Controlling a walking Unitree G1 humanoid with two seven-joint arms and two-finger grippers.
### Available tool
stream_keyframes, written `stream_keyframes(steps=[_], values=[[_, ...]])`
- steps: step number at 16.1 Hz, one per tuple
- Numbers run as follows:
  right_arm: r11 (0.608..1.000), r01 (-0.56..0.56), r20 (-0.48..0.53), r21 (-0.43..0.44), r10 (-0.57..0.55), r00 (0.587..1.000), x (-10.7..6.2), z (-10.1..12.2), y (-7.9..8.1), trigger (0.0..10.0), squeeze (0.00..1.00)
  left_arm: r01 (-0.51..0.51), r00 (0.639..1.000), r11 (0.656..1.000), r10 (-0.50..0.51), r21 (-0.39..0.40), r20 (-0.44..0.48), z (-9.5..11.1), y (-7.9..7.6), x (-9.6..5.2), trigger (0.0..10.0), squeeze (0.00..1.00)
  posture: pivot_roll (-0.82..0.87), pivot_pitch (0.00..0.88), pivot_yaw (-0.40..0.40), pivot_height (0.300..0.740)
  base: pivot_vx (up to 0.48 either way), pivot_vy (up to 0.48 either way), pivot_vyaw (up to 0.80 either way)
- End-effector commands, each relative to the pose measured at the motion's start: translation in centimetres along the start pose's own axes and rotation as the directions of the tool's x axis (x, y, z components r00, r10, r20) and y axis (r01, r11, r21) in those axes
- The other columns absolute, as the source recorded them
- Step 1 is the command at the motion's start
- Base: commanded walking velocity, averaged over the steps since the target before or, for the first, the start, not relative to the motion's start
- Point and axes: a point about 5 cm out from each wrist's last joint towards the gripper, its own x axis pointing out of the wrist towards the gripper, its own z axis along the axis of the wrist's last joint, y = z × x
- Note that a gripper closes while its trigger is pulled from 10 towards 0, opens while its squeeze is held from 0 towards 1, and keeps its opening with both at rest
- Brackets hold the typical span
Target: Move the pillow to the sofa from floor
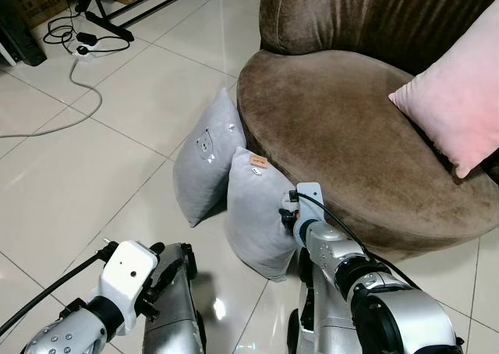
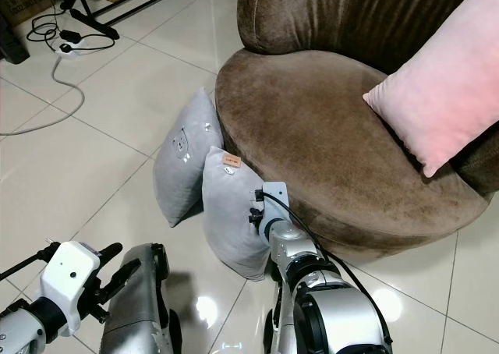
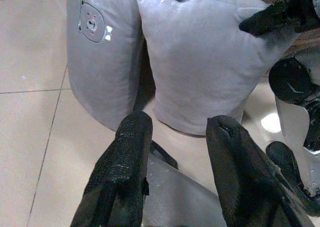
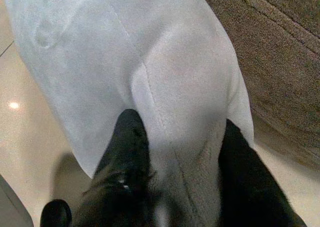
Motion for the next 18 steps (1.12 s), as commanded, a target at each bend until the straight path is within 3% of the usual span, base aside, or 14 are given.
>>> stream_keyframes(steps=[1, 15, 18], values=[[1.0, -0.006, -0.037, -0.007, 0.006, 0.999, 0.0, -0.8, 0.1, 0.0, 0.0, 0.005, 1.0, 1.0, -0.005, -0.004, -0.013, -0.2, -0.4, 0.0, 10.0, 0.0, 0.22, 0.14, -0.02, 0.522, 0.0, 0.0, 0.0], [1.0, -0.018, -0.053, 0.021, 0.019, 0.998, -0.1, -1.7, 0.1, 0.0, 0.0, 0.009, 1.0, 1.0, -0.008, 0.007, -0.007, -0.6, 0.7, 2.0, 10.0, 0.0, 0.23, 0.064, -0.026, 0.522, 0.0, 0.0, 0.0], [0.999, -0.029, -0.054, 0.028, 0.03, 0.998, -0.1, -1.7, 0.1, 0.0, 0.0, 0.077, 0.997, 0.997, -0.077, -0.021, 0.009, -0.3, 0.4, 2.2, 10.0, 0.0, 0.23, 0.06, -0.018, 0.522, 0.0, 0.0, 0.0]])
